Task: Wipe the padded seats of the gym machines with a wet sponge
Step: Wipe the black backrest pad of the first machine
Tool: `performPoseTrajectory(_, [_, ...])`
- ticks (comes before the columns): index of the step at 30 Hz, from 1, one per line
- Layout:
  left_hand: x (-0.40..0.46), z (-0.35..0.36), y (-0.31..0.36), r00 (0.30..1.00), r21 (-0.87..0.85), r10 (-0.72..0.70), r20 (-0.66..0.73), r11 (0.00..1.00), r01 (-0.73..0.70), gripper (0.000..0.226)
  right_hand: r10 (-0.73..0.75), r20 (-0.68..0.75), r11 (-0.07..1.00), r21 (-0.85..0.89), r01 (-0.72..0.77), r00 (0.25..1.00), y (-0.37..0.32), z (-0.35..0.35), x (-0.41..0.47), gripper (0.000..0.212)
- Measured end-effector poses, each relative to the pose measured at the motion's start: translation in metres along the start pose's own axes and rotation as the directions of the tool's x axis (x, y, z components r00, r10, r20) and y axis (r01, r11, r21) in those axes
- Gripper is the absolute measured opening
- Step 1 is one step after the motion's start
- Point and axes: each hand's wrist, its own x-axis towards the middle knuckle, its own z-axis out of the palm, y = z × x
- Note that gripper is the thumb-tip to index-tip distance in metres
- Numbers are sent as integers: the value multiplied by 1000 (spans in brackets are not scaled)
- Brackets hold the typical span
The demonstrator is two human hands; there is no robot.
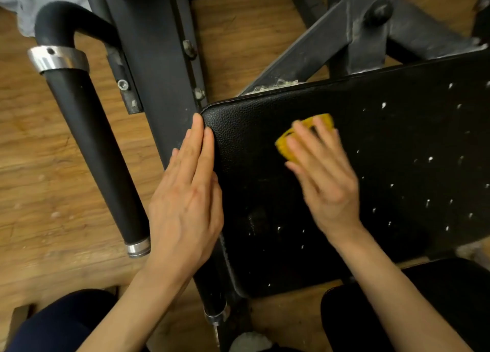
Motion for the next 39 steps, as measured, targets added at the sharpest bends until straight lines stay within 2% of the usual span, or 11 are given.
performPoseTrajectory(4, [0, 1, -1, 1000, 11, -11, -11, 1000, 11, 59, 347, -179, 936, 127, -328, 921, -32, 19, -6, 35])
performPoseTrajectory(7, [-1, 2, -1, 1000, 20, -9, -6, 1000, 9, 59, 96, -49, 990, 112, -90, 994, -72, 44, -13, 35])
performPoseTrajectory(10, [-1, 1, -1, 1000, 19, -5, 3, 1000, 5, 59, -121, 59, 993, 10, 121, 991, -34, 23, -14, 35])
performPoseTrajectory(13, [0, 0, -1, 1000, 28, -10, -3, 1000, 10, 58, 123, -51, 992, 25, -122, 991, 3, -4, -16, 35])
performPoseTrajectory(16, [-1, 2, 0, 1000, 33, -21, -8, 999, 21, 59, 369, -199, 928, 138, -347, 908, -24, 13, -6, 36])
performPoseTrajectory(22, [0, -1, 1, 1000, 27, -7, -2, 1000, 7, 58, -162, 32, 987, -6, 163, 986, -36, 25, 28, 31])
performPoseTrajectory(25, [1, 0, 1, 1000, 29, -11, -7, 1000, 11, 58, 40, -69, 999, -20, -41, 997, 18, -9, 32, 32])
performPoseTrajectory(28, [1, 1, 1, 1000, 28, -22, -20, 999, 22, 58, 332, -240, 943, 92, -319, 912, 5, -4, 41, 34])
performPoseTrajectory(32, [0, -1, 1, 1000, 45, -7, 11, 999, 7, 59, 45, -95, 994, 102, -35, 994, -60, 43, 59, 32])
performPoseTrajectory(35, [1, -7, -1, 998, 1, 15, 63, 1000, -16, 62, -133, -2, 991, 12, 133, 991, -24, 20, 63, 31])
performPoseTrajectory(39, [19, -11, 21, 994, -44, 92, 57, 995, -90, 63, 198, -128, 979, 68, -190, 972, 42, -29, 58, 35])
